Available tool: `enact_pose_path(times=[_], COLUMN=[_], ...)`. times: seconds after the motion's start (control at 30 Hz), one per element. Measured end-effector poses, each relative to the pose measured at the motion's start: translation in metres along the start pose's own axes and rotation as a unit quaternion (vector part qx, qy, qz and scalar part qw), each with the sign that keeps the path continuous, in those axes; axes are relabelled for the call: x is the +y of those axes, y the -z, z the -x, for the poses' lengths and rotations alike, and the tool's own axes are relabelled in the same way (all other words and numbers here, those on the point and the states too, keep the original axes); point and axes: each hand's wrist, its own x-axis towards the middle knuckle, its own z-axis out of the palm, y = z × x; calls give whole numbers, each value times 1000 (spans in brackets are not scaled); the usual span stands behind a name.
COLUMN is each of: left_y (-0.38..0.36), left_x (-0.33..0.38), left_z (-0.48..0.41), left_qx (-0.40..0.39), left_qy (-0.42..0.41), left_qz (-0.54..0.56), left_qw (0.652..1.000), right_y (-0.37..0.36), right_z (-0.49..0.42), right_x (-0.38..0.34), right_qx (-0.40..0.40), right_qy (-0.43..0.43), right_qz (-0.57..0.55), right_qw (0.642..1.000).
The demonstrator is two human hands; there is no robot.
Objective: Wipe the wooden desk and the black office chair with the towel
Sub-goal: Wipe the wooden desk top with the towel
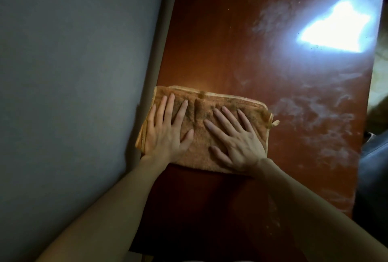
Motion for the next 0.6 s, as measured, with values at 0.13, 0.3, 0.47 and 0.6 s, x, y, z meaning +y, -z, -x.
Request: enact_pose_path(times=[0.13, 0.3, 0.47, 0.6], left_y=[6, 14, 19, 24], left_x=[-3, -6, -11, -16], left_z=[-44, -94, -139, -178], left_qx=[8, 23, 39, 47], left_qy=[-4, -3, -2, -9], left_qz=[0, 11, 15, 13], left_qw=[1000, 1000, 999, 999], right_y=[9, 20, 29, 39], right_z=[-29, -65, -99, -123], right_x=[25, 57, 83, 100], right_qx=[12, 14, 19, 34], right_qy=[-10, -16, -23, -31], right_qz=[14, 30, 31, 34], right_qw=[1000, 999, 999, 998])
